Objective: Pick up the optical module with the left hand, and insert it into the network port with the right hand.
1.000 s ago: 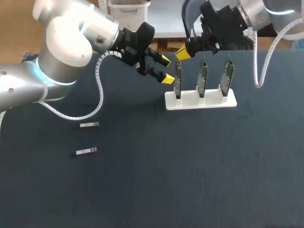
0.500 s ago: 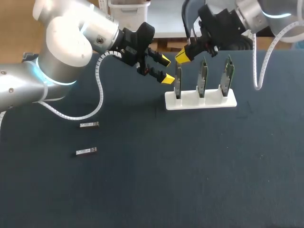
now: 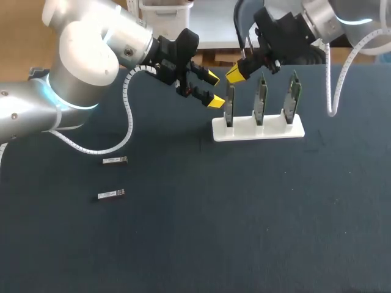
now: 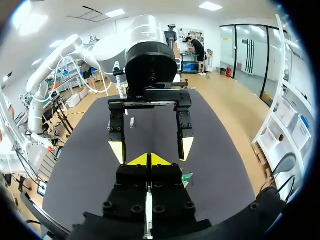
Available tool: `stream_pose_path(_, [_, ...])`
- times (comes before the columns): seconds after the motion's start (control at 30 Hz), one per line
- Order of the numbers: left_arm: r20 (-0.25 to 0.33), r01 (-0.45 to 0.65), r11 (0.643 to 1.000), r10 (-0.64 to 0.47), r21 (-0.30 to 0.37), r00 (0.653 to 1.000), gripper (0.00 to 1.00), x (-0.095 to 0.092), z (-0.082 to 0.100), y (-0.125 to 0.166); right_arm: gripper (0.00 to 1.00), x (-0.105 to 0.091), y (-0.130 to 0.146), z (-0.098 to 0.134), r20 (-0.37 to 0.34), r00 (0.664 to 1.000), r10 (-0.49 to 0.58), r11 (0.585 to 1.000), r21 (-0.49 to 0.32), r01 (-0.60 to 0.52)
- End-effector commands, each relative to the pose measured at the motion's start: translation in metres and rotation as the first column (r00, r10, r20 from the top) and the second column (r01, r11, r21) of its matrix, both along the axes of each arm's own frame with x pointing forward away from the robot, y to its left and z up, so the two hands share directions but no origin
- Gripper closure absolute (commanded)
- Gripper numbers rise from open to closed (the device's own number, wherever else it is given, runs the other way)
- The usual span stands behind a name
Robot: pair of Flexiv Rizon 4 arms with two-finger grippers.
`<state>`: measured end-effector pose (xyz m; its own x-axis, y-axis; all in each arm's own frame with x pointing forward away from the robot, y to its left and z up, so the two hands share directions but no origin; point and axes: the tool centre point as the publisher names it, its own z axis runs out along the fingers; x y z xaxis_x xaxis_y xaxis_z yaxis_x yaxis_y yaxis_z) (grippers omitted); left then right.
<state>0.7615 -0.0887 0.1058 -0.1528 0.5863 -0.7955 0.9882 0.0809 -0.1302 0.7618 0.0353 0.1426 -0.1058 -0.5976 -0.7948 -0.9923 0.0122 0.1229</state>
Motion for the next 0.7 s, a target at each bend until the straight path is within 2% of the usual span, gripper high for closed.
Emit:
stream_pose_path(0.03, [-0.003,0.002,1.0,-0.002,0.004,1.0,0.0,0.002,0.0,-0.001,1.0,0.001,-0.001,-0.005,-0.007,1.0,-0.003,1.0,-0.003,0.003])
stream_pose_path(0.37, [-0.003,0.002,1.0,-0.002,0.004,1.0,0.0,0.002,0.0,-0.001,1.0,-0.001,0.001,-0.012,-0.039,0.999,-0.003,1.0,0.008,0.004])
stream_pose_path(0.7, [-0.003,0.002,1.0,-0.002,0.004,1.0,0.0,0.002,0.0,-0.001,1.0,0.005,0.002,0.009,-0.008,1.0,-0.009,0.998,0.069,0.01])
